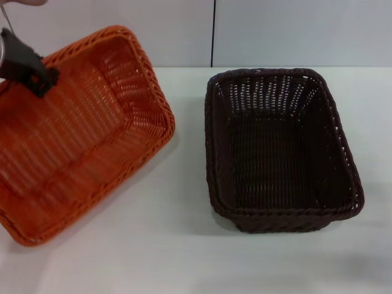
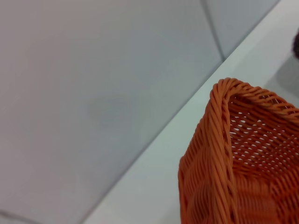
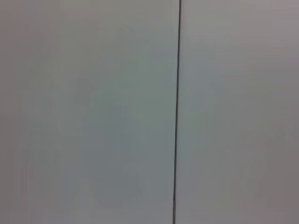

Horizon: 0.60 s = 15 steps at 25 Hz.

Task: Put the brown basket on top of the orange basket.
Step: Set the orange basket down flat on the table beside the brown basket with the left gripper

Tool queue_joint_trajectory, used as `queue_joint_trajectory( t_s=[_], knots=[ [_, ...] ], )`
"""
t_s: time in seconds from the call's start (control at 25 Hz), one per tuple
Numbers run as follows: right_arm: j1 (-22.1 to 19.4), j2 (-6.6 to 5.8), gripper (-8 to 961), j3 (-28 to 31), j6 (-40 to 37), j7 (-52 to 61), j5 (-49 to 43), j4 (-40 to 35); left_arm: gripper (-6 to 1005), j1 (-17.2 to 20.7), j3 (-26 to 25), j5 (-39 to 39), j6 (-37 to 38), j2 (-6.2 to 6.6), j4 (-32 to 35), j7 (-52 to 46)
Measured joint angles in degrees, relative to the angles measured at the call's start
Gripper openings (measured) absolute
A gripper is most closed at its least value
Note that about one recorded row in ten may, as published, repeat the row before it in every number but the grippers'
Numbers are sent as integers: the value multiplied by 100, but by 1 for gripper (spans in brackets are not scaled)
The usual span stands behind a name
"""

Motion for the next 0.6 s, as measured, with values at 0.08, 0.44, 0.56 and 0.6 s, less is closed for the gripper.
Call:
queue_joint_trajectory(
  t_s=[0.08, 0.44, 0.56, 0.6],
  knots=[
    [-16, 3, 716, 0, 43, 0, 0, -5, 166, -118, -12, -1, -211, -1, -179, 344],
    [-70, 9, 716, 0, 65, 0, 0, -65, 167, -554, -35, -335, -912, -2, -356, 1308],
    [-74, 14, 716, -9, 69, 0, 0, -71, 163, -675, -59, -622, -1104, 3, -353, 1626],
    [-74, 17, 717, -12, 69, 0, 0, -71, 162, -708, -64, -695, -1146, 6, -337, 1696]
  ],
)
